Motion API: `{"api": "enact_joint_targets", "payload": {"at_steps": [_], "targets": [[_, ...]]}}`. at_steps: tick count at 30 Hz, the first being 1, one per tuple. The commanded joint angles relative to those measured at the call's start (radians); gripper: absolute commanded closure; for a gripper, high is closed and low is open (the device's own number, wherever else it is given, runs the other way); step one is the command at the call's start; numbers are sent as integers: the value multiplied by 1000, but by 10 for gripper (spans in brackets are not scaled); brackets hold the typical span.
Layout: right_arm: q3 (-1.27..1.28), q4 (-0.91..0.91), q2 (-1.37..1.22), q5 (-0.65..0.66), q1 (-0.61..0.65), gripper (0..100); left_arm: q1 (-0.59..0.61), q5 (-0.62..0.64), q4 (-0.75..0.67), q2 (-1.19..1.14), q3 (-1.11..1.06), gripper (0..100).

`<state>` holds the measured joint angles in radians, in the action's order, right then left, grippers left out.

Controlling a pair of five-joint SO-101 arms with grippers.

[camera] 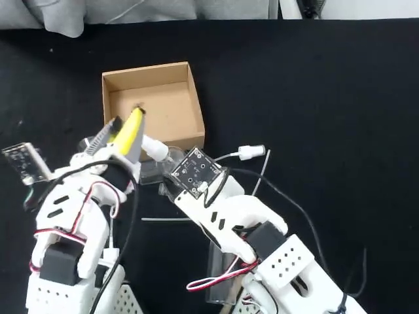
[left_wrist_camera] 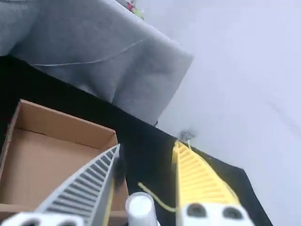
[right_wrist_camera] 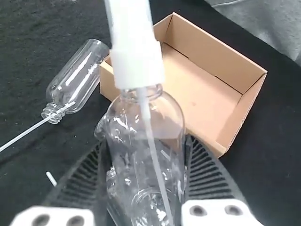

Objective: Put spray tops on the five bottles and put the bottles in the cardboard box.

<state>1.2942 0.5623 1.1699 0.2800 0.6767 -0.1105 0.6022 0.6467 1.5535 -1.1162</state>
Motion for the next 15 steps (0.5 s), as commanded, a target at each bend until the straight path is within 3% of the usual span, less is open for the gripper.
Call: {"api": "enact_joint_targets", "payload": {"at_steps": [1,10,15], "targets": [[-7,-29,19,-3,6,907,44,9,-9,12,68,837],[-7,-29,19,-6,6,907,44,9,-9,12,59,841],[-16,-32,19,-6,6,907,125,11,-18,12,36,841]]}}
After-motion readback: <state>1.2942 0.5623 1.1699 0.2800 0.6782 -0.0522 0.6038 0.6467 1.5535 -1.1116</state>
